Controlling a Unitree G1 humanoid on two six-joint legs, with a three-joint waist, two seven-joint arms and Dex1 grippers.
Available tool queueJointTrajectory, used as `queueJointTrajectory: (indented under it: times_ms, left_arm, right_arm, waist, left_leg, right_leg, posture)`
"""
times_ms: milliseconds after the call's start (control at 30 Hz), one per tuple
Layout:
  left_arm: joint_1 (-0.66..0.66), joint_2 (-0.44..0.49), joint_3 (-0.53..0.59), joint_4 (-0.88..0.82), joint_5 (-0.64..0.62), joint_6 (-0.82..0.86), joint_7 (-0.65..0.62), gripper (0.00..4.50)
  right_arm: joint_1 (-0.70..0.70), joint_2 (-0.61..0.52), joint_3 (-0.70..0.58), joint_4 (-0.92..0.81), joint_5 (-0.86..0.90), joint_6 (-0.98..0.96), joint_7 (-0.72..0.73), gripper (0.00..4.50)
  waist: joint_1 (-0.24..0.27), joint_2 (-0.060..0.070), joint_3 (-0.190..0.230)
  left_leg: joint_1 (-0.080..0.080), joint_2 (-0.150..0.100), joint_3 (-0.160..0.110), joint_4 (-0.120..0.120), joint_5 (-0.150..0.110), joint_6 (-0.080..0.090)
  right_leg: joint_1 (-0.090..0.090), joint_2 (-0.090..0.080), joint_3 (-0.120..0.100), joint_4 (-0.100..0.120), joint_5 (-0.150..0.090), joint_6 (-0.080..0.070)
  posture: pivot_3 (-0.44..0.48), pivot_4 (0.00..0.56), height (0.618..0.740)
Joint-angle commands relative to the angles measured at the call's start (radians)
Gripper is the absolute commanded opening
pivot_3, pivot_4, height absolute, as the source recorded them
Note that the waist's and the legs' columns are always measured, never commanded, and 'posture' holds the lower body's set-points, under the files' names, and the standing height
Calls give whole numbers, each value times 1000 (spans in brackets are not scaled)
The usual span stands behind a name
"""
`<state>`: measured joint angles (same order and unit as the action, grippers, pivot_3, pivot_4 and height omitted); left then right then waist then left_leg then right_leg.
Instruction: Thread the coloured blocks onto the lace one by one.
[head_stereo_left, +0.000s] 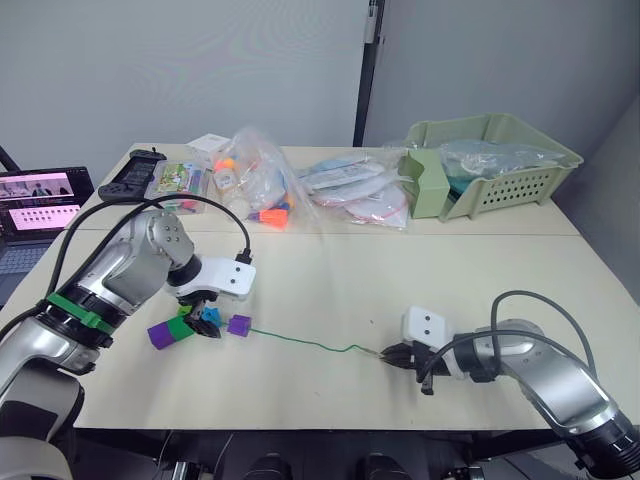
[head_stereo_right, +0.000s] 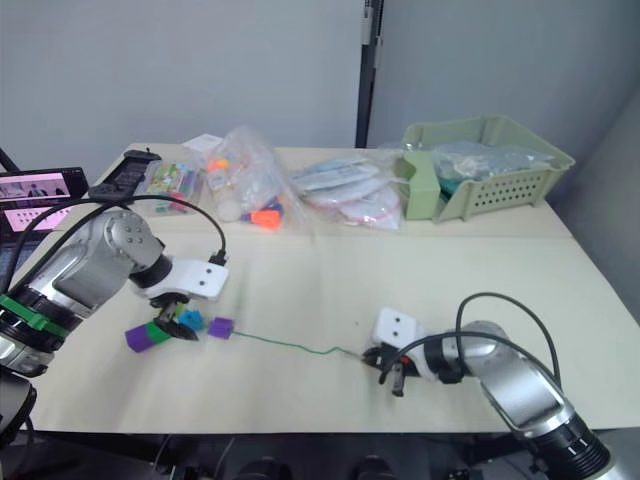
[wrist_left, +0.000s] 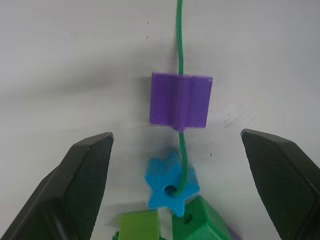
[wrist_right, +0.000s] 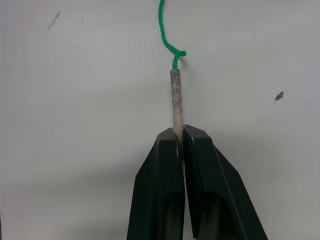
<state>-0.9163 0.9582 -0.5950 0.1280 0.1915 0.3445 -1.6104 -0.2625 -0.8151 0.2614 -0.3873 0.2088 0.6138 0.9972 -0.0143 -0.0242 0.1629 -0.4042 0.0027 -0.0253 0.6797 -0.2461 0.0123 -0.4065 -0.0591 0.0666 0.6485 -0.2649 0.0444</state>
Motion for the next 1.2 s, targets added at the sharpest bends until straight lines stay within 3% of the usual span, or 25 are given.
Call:
queueJointTrajectory:
  times_ms: [33,667,700,933,1200]
  left_arm:
    - [-2,-4,2,-23,19,20,-4,4276]
    - [38,-111,-16,66,139,-66,15,4276]
    - [38,-113,-18,74,144,-72,12,3756]
    - [39,-133,-15,115,167,-100,7,1514]
    - [47,-128,-19,113,160,-102,-4,1384]
  right_arm:
    - [-5,-2,-13,-44,4,8,-10,0]
    - [16,-4,-27,-85,22,48,-38,0]
    - [16,-3,-27,-86,22,50,-41,0]
    - [14,-5,-35,-89,27,54,-47,0]
    - [25,-40,-49,-80,20,40,-28,0]
  waist:
    - [-1,0,0]
    - [1,0,0]
    - [2,0,0]
    - [-3,0,0]
    - [-3,0,0]
  left_leg:
    - [0,0,0,0,0,0]
    - [0,0,-1,1,0,0]
    - [0,0,-1,1,0,0]
    - [2,0,-1,1,0,0]
    - [4,-2,-1,1,0,0]
  right_leg:
    - [0,0,0,0,0,0]
    - [0,0,0,1,0,0]
    - [0,0,0,1,0,0]
    - [1,0,0,2,0,0]
    - [1,-1,1,7,0,0]
  posture:
    - [0,150,740]
    - [0,150,740]
    - [0,150,740]
    - [0,150,740]
    - [0,150,740]
